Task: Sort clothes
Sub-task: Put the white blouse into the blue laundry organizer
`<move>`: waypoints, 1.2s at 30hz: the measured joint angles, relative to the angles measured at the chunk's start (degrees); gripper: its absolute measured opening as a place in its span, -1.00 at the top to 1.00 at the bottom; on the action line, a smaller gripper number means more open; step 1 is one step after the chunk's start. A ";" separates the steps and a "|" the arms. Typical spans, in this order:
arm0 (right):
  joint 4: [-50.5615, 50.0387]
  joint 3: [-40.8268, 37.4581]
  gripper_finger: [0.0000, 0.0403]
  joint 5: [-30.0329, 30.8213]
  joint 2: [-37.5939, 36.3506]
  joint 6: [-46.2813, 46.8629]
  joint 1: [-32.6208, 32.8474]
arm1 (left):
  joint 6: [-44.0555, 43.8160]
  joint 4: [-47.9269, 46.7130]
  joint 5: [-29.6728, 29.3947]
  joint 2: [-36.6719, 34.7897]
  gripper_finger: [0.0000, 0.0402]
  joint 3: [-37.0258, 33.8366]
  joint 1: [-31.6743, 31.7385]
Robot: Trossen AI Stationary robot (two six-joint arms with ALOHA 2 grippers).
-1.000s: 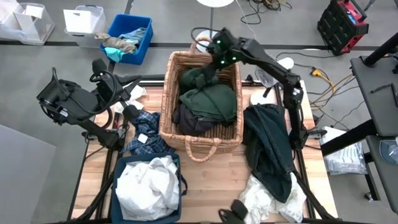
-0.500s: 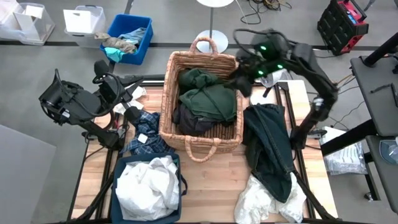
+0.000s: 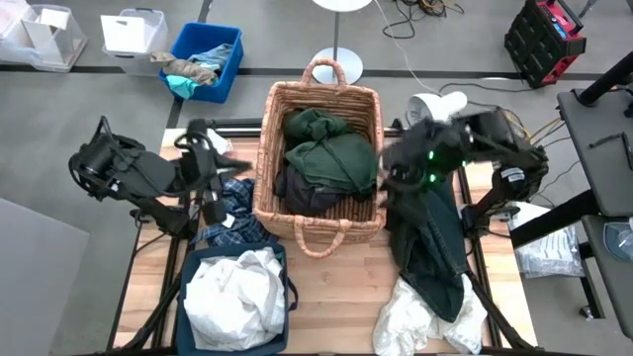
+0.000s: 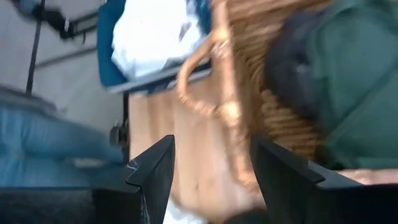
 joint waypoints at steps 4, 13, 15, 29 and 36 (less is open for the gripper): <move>-0.79 -0.53 -0.01 1.06 1.05 0.76 6.49 | -0.39 -0.04 1.58 1.58 1.00 0.00 0.00; -0.80 -4.55 -0.01 5.55 1.62 4.04 17.56 | -1.85 -0.11 1.61 4.20 1.00 0.00 0.02; -0.82 -6.64 -0.01 7.17 1.38 4.65 19.46 | -1.91 -0.10 1.62 4.42 1.00 0.00 0.02; 8.46 -30.28 -0.06 8.86 0.95 10.09 34.32 | -5.25 1.81 1.50 4.49 1.00 0.00 0.02; 23.44 -44.74 -0.08 9.95 0.31 14.65 40.51 | -4.67 3.94 1.48 4.49 1.00 0.00 0.02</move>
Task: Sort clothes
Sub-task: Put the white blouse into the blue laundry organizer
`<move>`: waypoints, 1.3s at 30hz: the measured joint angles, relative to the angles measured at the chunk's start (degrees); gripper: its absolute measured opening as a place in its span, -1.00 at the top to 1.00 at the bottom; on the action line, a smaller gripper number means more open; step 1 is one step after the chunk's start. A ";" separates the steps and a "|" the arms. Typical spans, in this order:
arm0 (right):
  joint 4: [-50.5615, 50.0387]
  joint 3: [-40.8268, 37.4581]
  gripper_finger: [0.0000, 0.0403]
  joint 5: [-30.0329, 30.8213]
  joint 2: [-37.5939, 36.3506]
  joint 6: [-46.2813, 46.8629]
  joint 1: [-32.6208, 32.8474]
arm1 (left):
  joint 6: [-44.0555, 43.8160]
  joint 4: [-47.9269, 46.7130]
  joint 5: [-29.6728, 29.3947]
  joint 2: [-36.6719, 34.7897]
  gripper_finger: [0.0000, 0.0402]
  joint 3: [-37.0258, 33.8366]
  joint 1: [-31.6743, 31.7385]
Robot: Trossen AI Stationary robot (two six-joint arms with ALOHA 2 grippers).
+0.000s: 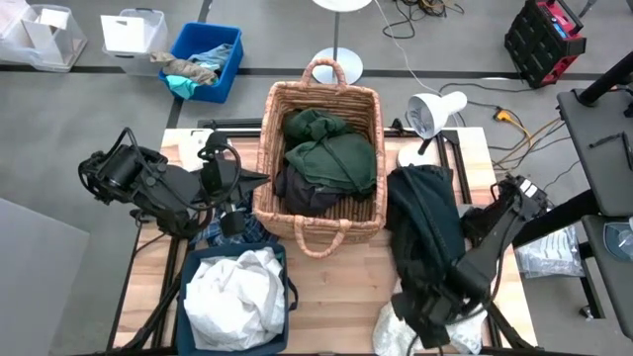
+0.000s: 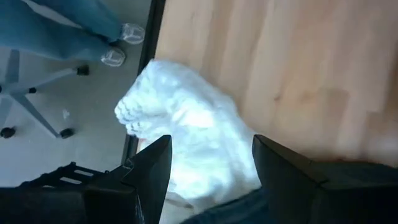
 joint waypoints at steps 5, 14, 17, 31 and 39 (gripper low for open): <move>10.05 -10.17 -0.08 -0.04 0.00 3.16 3.71 | 0.00 0.44 0.07 -0.01 1.00 0.00 0.00; 18.08 -23.37 -0.08 0.01 -0.04 6.50 3.46 | -0.15 0.55 0.14 0.00 1.00 0.00 0.00; 23.00 -27.73 -0.07 -0.04 -0.04 6.50 2.80 | -0.17 0.65 0.15 -0.02 1.00 0.00 0.00; 32.40 -35.45 0.88 -1.99 -0.09 3.82 -1.45 | -0.40 0.87 0.21 0.20 1.00 0.00 -0.02; 18.62 -22.48 0.95 1.39 -1.71 1.45 -2.15 | -0.07 1.26 -0.07 0.20 1.00 0.00 -0.02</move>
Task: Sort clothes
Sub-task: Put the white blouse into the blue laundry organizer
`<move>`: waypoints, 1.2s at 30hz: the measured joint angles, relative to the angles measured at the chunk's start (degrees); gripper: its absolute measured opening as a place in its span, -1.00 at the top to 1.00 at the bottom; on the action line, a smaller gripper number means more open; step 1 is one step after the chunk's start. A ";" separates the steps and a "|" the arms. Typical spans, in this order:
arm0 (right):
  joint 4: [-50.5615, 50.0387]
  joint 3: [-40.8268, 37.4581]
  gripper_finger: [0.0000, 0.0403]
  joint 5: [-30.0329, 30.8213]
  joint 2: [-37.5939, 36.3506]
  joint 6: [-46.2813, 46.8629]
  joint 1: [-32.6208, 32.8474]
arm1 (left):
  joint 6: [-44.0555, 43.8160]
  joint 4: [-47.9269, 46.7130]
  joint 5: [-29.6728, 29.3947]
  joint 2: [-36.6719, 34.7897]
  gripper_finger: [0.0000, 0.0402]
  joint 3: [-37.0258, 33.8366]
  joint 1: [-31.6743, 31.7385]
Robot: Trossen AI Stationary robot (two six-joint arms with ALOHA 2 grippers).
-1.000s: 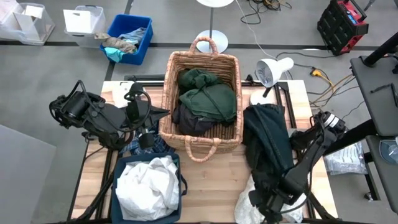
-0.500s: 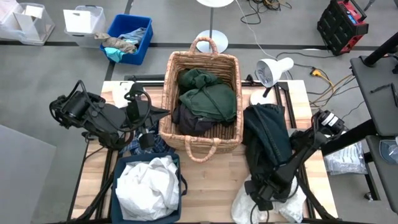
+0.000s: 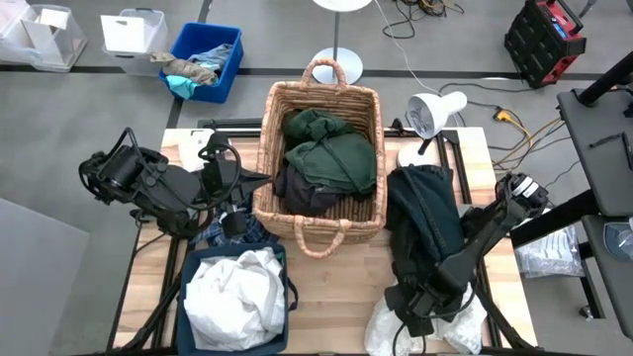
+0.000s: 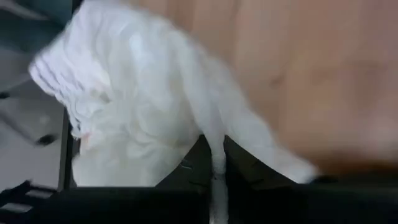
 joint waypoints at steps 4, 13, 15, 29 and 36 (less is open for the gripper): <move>-8.00 7.91 0.95 8.01 -2.11 -1.80 -0.61 | 2.06 1.61 -1.36 0.00 1.00 0.00 0.00; -5.83 18.40 0.95 22.35 -10.52 -6.78 -3.85 | 7.21 10.07 -1.48 -0.04 1.00 0.00 0.00; -0.78 19.62 0.95 22.81 -12.40 -10.39 -4.52 | 7.59 11.87 -1.46 -0.27 1.00 0.00 0.00; 35.15 20.23 0.96 22.19 -19.40 -38.02 -5.09 | 7.63 19.92 -1.31 -2.74 1.00 0.02 -0.35; 52.52 20.23 0.96 21.20 -17.21 -51.90 -5.40 | 6.84 25.20 1.49 -5.67 1.00 0.03 -0.42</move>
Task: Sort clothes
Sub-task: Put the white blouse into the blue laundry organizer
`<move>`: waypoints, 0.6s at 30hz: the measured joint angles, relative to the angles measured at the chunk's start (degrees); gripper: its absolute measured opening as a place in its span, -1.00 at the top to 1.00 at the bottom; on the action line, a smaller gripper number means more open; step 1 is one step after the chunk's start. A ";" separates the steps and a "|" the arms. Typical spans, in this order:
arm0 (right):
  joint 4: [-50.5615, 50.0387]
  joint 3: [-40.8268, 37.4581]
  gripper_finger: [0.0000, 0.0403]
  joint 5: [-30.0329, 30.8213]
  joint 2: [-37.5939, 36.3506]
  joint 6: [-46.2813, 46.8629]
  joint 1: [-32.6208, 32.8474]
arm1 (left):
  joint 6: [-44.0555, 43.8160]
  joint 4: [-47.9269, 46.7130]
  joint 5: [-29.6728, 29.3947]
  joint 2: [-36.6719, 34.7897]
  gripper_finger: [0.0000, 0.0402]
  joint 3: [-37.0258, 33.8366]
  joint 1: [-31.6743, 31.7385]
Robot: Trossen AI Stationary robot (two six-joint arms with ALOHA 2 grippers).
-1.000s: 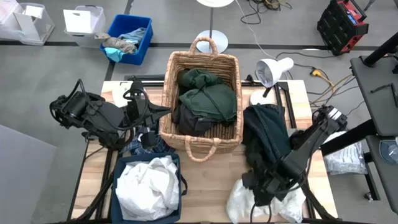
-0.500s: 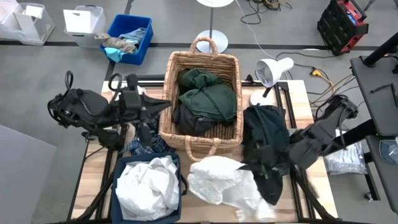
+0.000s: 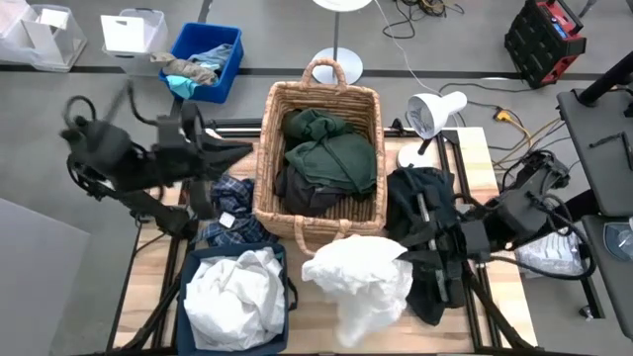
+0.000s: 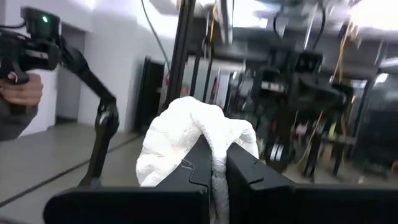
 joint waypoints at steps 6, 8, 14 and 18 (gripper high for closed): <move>16.29 1.59 0.96 -3.03 4.40 -9.61 -0.64 | -0.25 1.58 0.05 -2.97 1.00 0.04 0.00; 17.68 4.91 0.96 -5.11 6.96 -11.21 -1.27 | -0.25 1.60 0.04 -4.06 1.00 0.04 0.00; 13.63 19.96 0.96 -6.66 17.53 -15.51 -4.51 | 0.18 1.11 0.08 -5.79 1.00 0.04 0.00; 10.74 30.69 0.96 -6.69 25.16 -14.47 -7.11 | 0.19 -0.09 0.25 -6.89 1.00 0.04 0.00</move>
